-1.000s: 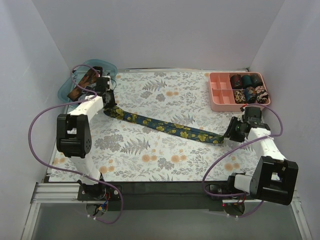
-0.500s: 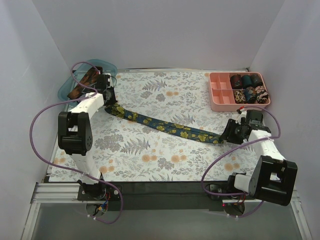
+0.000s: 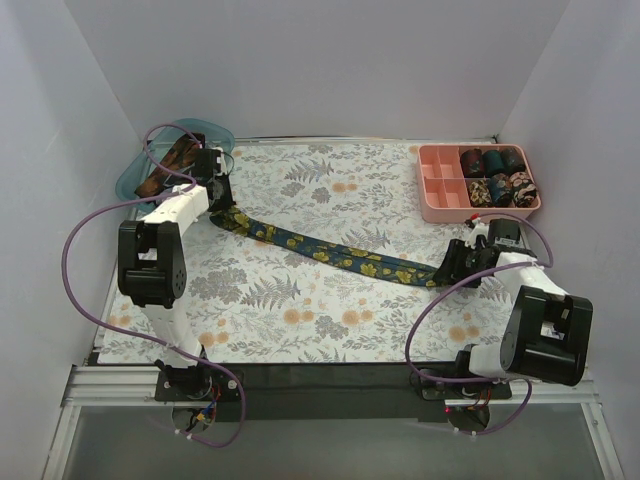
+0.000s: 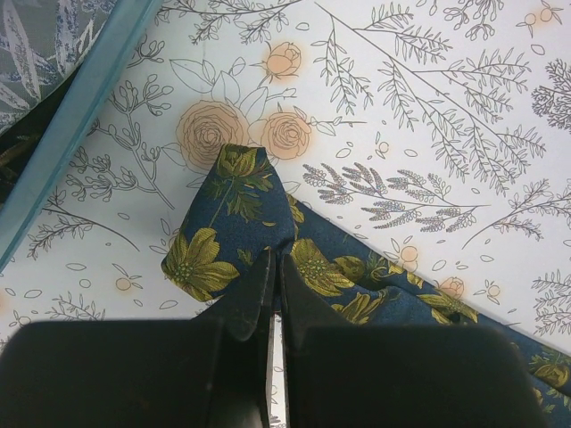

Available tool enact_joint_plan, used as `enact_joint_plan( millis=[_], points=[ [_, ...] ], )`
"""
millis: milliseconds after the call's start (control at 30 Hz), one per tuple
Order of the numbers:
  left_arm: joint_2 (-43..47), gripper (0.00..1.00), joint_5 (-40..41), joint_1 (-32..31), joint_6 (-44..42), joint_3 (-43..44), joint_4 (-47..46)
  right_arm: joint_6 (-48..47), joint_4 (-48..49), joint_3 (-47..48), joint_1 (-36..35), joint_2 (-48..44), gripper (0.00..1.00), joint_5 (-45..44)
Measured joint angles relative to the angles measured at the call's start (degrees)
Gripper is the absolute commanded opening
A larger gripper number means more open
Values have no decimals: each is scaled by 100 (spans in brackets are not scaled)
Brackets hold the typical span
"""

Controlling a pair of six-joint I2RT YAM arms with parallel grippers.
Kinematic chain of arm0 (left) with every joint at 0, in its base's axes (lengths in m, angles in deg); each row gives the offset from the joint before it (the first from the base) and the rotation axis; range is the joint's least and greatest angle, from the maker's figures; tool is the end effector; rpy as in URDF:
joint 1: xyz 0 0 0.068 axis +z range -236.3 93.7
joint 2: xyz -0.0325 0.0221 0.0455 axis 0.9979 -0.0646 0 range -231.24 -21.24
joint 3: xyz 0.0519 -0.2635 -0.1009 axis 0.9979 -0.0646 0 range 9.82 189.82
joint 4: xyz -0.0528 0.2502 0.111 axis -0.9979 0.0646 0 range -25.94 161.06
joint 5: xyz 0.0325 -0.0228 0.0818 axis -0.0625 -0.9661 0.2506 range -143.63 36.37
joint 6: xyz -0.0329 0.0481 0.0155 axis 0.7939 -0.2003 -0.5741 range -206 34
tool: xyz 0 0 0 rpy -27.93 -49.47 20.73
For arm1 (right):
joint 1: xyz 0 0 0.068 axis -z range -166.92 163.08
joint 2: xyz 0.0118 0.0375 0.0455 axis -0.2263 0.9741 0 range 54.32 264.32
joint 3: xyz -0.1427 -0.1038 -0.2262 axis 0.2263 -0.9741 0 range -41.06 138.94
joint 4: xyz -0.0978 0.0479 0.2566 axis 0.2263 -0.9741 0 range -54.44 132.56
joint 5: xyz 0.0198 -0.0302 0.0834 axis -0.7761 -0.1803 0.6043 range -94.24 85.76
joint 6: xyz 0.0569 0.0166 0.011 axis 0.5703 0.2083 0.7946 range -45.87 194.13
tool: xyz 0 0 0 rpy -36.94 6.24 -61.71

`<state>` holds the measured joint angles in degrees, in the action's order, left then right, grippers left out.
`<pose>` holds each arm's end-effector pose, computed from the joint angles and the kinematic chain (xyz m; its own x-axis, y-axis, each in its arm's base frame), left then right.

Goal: Roll the ties
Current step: Flatten the tie

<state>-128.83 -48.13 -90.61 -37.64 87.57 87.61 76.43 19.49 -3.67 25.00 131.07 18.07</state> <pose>0.4322 -0.0283 0.2049 -0.5452 -0.7049 -0.4537 -0.5863 0.7075 -0.3946 0.2493 -0.0354 0.1618 -0.8658 0.2208 -0.4490 0.0540 0.9334 0.3548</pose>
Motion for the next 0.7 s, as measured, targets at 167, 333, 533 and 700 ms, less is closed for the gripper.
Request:
enact_joint_plan(
  millis=[167,333,533,700],
  points=[
    [0,0,-4,2,-28,0,-2,-74,107,107,0,146,50,-9],
    [-2,0,-4,7,-63,0,0,-109,225,190,0,262,51,-33],
    [-2,0,-4,9,-98,0,0,-131,378,195,0,363,53,-31],
    [-33,0,-4,9,-109,0,-2,-282,509,201,0,409,61,-26]
  ],
)
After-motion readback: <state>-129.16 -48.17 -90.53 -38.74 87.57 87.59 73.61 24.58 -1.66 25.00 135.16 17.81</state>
